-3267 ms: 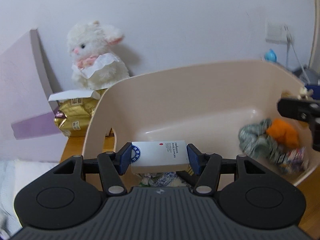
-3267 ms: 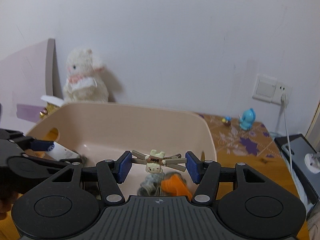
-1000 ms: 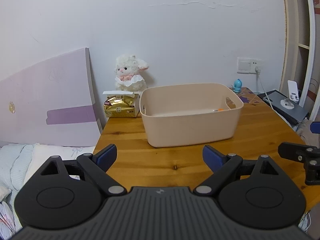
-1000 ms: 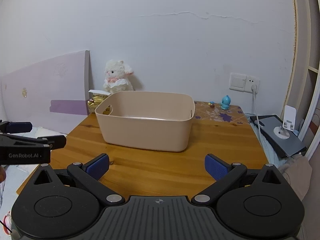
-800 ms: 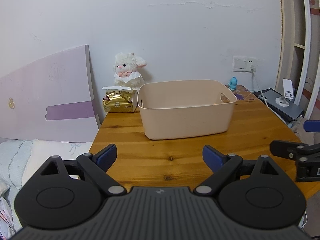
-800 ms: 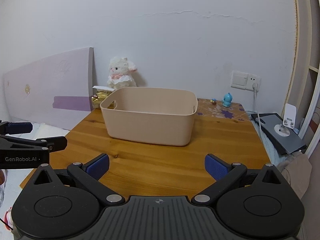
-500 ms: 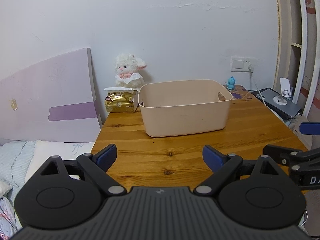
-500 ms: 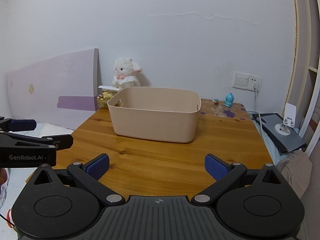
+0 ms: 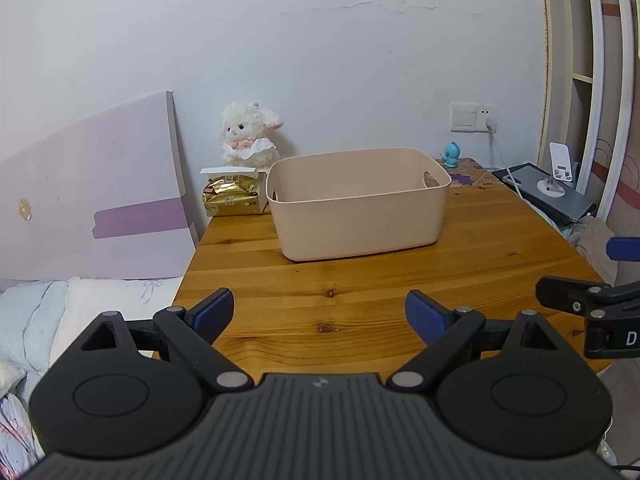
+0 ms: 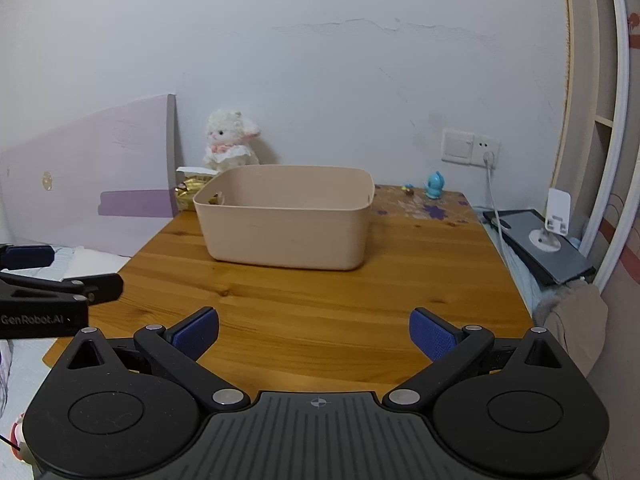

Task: Organize objects

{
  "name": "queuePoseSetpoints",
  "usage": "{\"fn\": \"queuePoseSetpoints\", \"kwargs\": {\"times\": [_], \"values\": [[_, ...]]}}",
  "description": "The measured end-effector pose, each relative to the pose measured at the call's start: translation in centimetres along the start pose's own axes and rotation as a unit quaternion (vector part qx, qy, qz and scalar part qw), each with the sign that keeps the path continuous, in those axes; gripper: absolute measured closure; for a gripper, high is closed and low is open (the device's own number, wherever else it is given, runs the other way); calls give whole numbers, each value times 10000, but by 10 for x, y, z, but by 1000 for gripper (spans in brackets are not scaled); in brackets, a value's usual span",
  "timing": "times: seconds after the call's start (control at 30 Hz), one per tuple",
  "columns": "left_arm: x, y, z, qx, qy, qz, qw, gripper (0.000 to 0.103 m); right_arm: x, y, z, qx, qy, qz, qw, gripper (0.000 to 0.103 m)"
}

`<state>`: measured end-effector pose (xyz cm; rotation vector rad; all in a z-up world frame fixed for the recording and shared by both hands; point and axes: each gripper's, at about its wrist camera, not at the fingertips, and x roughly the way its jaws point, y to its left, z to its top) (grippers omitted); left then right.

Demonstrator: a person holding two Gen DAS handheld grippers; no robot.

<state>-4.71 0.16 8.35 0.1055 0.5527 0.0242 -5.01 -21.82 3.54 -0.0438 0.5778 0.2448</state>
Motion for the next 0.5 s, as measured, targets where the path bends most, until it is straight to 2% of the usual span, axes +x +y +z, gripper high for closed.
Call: {"fn": "queuePoseSetpoints", "kwargs": {"times": [0.5], "values": [[10,-2,0,34,119,-34,9999,8,10,0,1,4,96,-12,10000,0]]}}
